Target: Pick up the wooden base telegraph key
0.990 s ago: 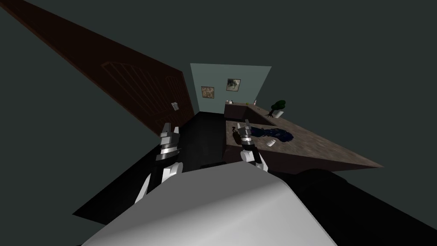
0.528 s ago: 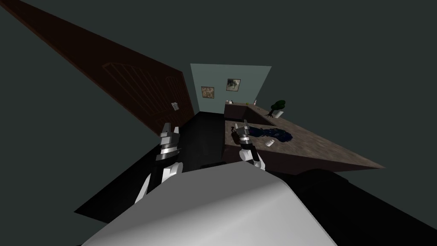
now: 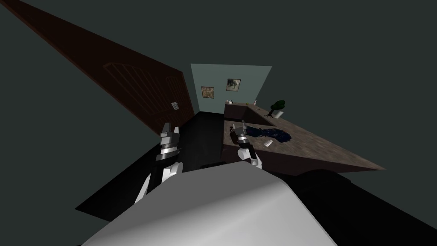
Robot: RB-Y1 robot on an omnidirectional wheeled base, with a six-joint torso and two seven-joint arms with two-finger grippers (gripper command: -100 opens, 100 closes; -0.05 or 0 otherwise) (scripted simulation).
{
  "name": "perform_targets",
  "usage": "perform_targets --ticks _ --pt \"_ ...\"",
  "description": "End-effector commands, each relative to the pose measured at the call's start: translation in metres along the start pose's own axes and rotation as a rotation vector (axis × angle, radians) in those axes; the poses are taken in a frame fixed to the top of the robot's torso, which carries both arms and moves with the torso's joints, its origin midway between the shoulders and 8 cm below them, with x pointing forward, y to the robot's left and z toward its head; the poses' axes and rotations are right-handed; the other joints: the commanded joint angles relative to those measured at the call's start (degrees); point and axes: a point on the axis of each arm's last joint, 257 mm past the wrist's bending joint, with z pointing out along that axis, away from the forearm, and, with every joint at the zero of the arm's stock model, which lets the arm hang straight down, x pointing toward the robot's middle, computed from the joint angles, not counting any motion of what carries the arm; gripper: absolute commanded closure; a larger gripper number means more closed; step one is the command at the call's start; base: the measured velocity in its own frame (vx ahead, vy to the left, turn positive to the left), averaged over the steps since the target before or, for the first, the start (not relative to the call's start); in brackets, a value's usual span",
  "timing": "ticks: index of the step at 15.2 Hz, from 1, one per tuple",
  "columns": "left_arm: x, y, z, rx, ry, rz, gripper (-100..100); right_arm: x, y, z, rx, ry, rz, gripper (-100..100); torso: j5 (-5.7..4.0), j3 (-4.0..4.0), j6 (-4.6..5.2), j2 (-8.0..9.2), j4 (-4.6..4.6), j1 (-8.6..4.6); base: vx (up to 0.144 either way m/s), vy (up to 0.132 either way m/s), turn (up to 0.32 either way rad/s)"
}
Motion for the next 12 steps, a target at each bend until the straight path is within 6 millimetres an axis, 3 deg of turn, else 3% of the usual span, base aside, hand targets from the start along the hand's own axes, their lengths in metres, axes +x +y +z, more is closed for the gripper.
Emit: perform_targets --ticks 1,12 --pt "0.0 0.0 0.0 0.0 0.0 0.0 0 -0.002 -0.003 0.001 0.003 -0.002 0.05 -100 0.0 0.0 0.0 0.0 0.0 0.0 -0.014 -0.051 0.014" --pt "0.0 0.0 0.0 0.0 0.0 0.0 0 -0.016 -0.043 0.007 0.042 -0.05 0.447 -100 0.01 -0.01 0.0 -0.02 0.0 0.05 -0.02 -0.057 0.016"
